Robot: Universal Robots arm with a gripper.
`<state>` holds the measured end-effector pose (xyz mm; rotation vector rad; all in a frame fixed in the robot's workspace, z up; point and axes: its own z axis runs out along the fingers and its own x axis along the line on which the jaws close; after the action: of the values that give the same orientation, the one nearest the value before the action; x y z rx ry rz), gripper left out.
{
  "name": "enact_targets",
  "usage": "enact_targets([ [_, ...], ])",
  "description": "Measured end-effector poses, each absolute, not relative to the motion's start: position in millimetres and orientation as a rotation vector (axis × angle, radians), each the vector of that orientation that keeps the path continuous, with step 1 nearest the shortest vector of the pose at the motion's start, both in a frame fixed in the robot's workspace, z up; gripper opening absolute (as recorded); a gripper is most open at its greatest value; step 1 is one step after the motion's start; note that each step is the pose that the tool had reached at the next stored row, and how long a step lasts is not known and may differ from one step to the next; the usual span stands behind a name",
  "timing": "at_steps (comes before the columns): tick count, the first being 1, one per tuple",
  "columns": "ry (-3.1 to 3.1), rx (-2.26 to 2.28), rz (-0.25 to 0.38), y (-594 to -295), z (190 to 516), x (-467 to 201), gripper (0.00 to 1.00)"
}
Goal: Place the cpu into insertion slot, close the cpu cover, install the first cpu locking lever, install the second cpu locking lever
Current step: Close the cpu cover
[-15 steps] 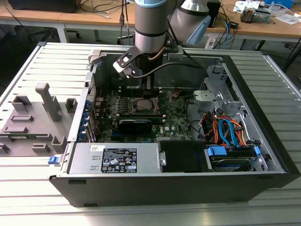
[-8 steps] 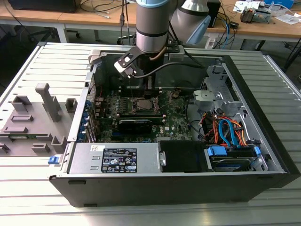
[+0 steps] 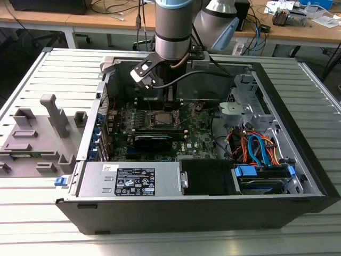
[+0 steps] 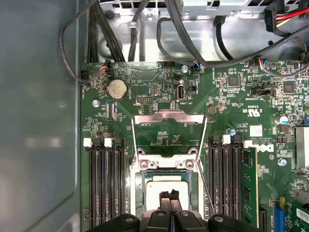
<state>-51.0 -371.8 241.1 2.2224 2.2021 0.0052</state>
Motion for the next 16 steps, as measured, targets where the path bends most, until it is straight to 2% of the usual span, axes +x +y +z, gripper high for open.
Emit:
enact_targets([
  [16,2.212,2.232,0.023,-371.9,258.3,-46.9,0.11],
])
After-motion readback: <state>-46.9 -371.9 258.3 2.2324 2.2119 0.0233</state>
